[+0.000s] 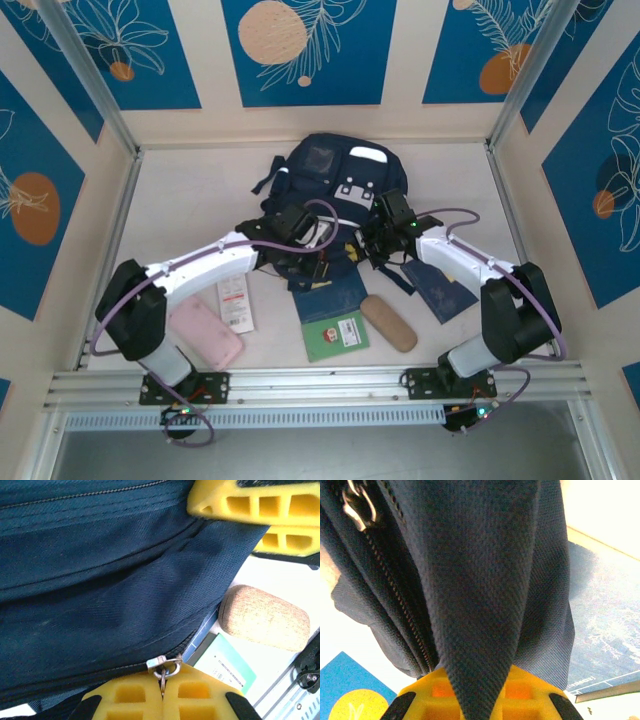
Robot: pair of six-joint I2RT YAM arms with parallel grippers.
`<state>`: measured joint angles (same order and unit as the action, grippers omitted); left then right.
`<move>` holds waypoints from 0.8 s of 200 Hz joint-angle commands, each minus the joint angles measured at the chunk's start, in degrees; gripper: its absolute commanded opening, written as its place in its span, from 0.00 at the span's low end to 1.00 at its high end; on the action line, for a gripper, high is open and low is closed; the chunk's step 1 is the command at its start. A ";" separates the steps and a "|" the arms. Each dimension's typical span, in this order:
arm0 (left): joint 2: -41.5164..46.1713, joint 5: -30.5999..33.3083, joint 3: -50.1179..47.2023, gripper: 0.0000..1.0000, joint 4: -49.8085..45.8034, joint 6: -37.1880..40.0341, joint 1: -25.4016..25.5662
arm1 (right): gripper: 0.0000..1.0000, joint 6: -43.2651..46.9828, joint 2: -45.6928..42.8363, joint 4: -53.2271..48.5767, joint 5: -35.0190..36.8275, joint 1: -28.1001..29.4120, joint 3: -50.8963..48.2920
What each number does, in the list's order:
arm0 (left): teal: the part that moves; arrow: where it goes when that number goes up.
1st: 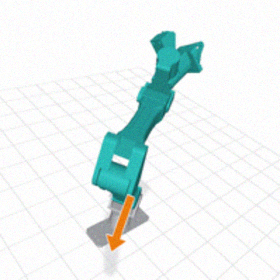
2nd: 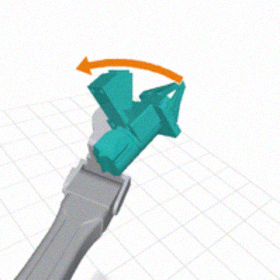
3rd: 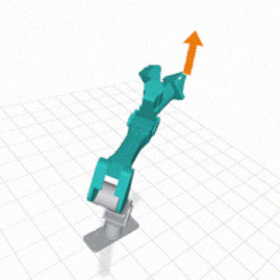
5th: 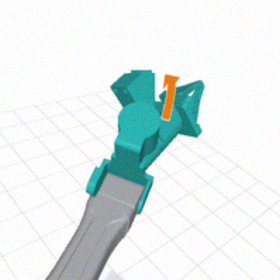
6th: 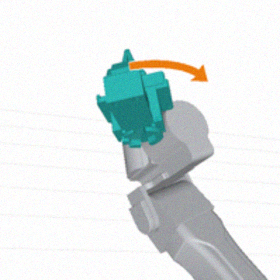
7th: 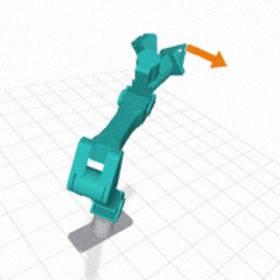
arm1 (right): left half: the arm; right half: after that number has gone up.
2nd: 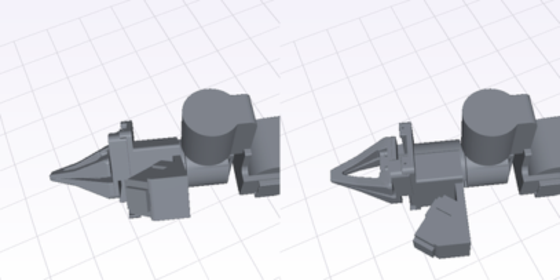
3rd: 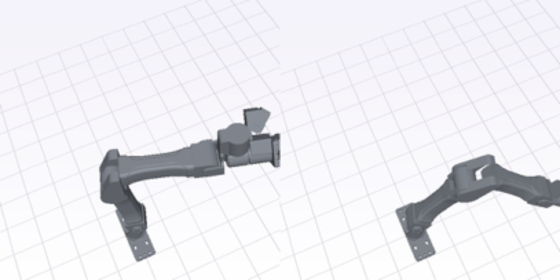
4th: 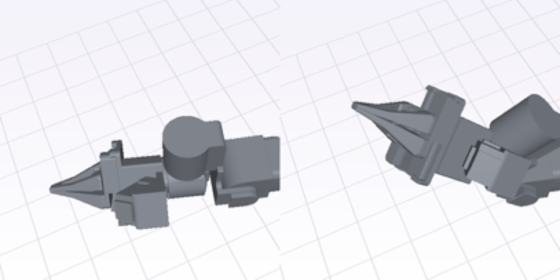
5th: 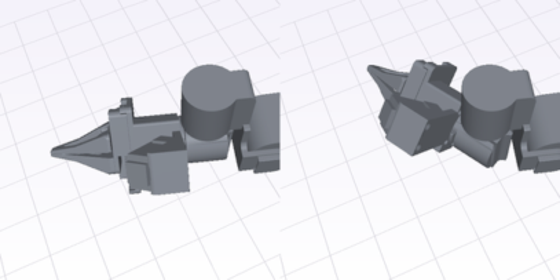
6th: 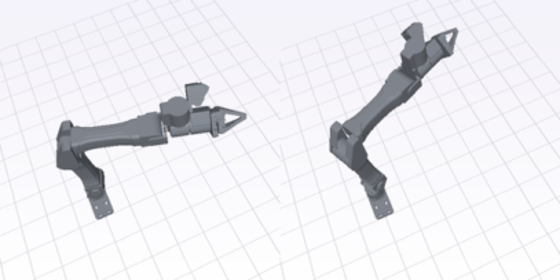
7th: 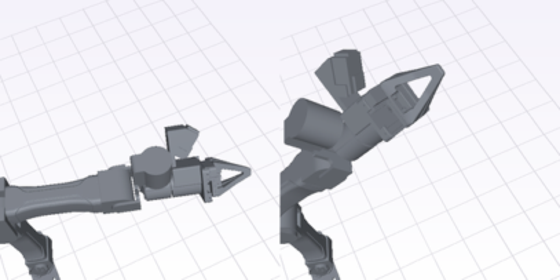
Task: Pack the student bag
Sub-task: Unzip the student bag at the top-center of the table.
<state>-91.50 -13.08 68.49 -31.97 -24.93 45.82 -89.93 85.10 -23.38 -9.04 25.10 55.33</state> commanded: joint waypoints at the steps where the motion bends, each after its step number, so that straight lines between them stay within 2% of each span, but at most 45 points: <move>1: 3.02 -1.23 -1.75 0.00 -4.44 1.55 -1.20 | 0.00 1.67 -1.69 -1.75 4.70 -2.46 -0.76; 73: 4.85 -3.75 -4.64 0.00 -4.23 1.28 -5.95 | 0.00 6.13 -1.87 -3.39 3.90 -6.14 -0.48; 160: 5.50 -4.99 -6.20 0.00 -4.01 1.35 -8.00 | 0.00 14.72 1.25 -4.72 0.63 -11.25 2.83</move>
<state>-88.23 -17.10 63.13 -31.03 -23.88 39.05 -78.67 85.08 -27.18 -13.61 16.93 55.55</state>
